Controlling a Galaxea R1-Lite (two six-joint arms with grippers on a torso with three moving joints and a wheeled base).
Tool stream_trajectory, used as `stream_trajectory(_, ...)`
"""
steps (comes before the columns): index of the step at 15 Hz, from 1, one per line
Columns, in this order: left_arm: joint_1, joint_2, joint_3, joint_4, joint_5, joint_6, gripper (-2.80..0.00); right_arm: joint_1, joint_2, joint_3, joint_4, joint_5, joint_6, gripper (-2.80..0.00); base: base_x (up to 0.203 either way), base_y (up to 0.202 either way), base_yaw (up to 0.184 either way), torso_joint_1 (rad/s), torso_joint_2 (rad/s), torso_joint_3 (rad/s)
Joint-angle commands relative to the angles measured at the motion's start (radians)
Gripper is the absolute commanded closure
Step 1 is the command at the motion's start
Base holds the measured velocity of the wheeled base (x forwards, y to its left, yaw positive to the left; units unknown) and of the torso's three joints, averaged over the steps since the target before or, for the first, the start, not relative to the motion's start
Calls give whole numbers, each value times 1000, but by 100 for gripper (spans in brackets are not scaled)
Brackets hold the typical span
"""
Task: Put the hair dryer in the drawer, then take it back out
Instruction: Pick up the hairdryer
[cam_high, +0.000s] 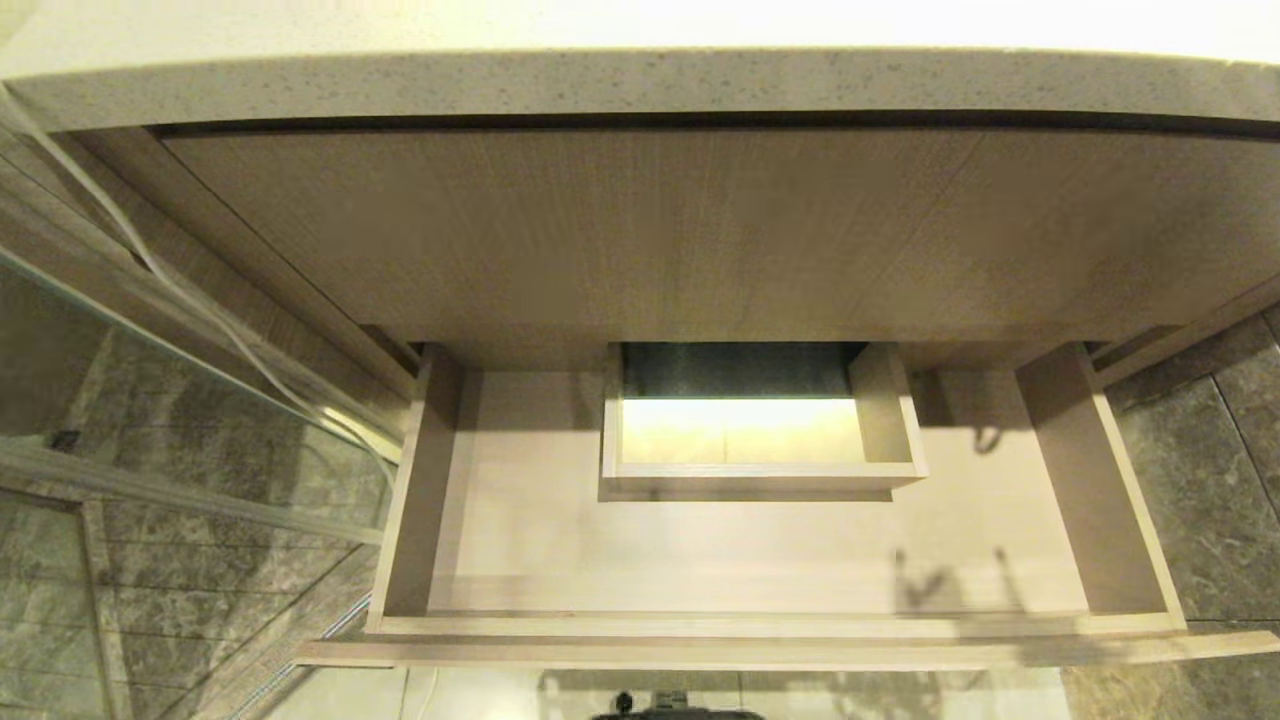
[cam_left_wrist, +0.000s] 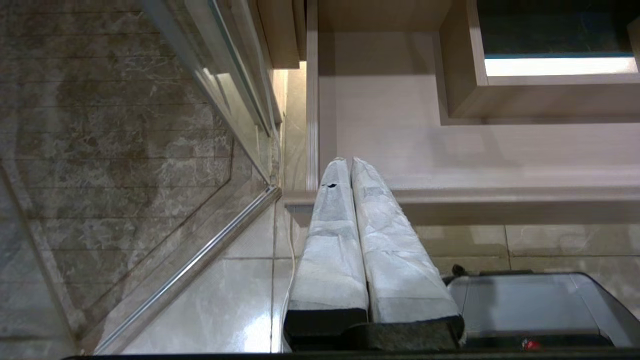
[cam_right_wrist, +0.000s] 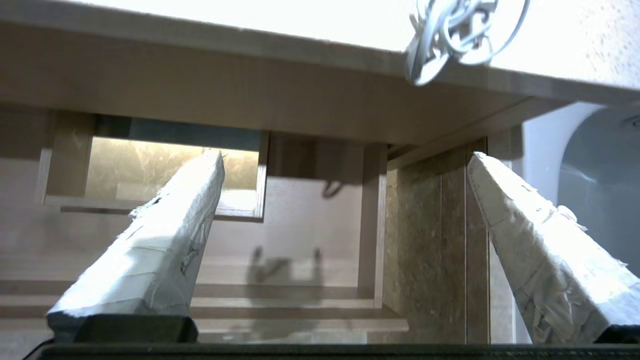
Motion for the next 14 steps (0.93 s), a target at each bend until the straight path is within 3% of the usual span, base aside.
stream_trajectory(1, 1, 0, -1, -1, 0, 0, 0, 0, -2, -3, 9, -2, -2, -280, 0, 0, 0, 345, -2, 329)
stream_trajectory(5, 0, 0, 0, -1, 0, -1, 0, -1, -7, 4, 8, -8, -3, -280, 0, 0, 0, 350, -27, 312)
stream_trajectory(11, -1, 0, 0, -1, 0, 0, 0, -1, -5, 3, 6, -8, -11, -280, 0, 0, 0, 79, -14, 72)
stream_trajectory(14, -1, 0, 1, -1, 0, -1, 0, -1, -12, 29, 6, -12, -9, -280, 0, 0, 0, 316, -67, 243)
